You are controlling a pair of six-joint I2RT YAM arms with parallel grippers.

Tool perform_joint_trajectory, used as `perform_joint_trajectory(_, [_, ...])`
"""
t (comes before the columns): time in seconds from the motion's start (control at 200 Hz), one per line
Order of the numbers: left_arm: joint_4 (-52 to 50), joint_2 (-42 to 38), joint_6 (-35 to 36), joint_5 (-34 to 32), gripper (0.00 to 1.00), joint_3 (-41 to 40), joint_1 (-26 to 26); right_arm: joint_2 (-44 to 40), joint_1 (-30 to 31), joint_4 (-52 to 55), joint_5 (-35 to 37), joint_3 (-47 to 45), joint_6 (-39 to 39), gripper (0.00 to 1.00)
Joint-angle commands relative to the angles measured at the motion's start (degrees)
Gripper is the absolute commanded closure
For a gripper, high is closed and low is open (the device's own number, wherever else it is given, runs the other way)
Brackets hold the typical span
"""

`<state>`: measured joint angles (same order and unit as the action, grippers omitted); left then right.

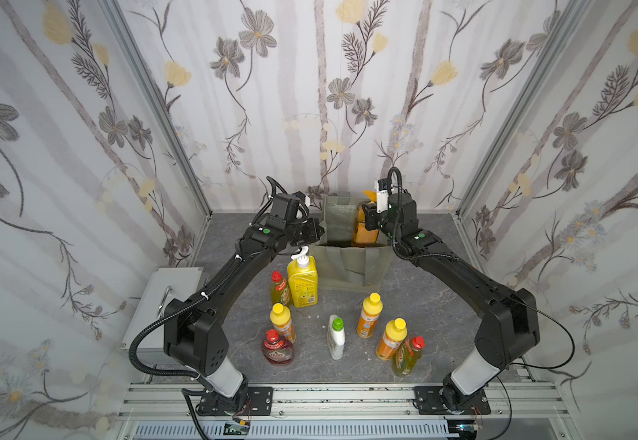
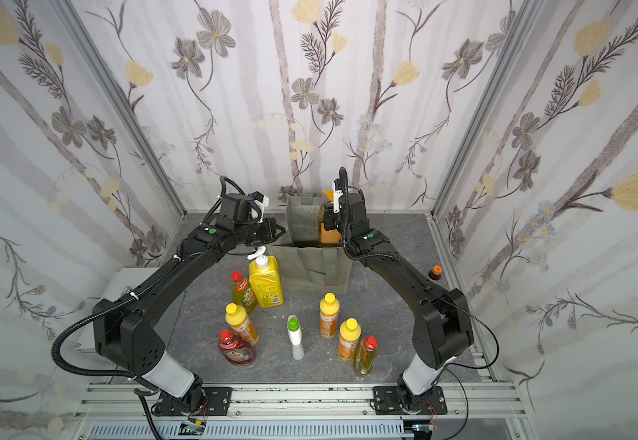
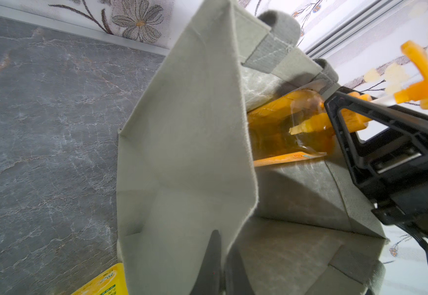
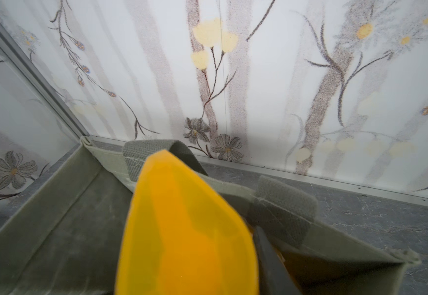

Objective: Pack dish soap into the shopping bag
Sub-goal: Place the bottle of dish soap in the shopping bag.

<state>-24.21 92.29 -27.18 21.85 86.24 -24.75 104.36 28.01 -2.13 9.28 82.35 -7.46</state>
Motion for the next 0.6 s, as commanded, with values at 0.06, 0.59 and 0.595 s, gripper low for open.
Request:
perform_joint_trajectory(0.06, [1.7,-0.4,-0.8,0.9,0.97,-0.5,0.5,0.7,-0.9,-10.7,0.1,-0.5,-0.8,0.91])
perform_joint_trajectory(0.59, [2.5,0.8,-1.1,1.2,0.97,-0.9,0.9,1.4,-0.9,-5.9,-1.7,-0.9,-1.2,0.45])
perform_joint_trajectory(0.595, [2.4,0.8,-1.1,1.2,0.97,-0.9,1.0,1.5,-0.9,-5.8,-1.7,-0.8,-1.2,0.44])
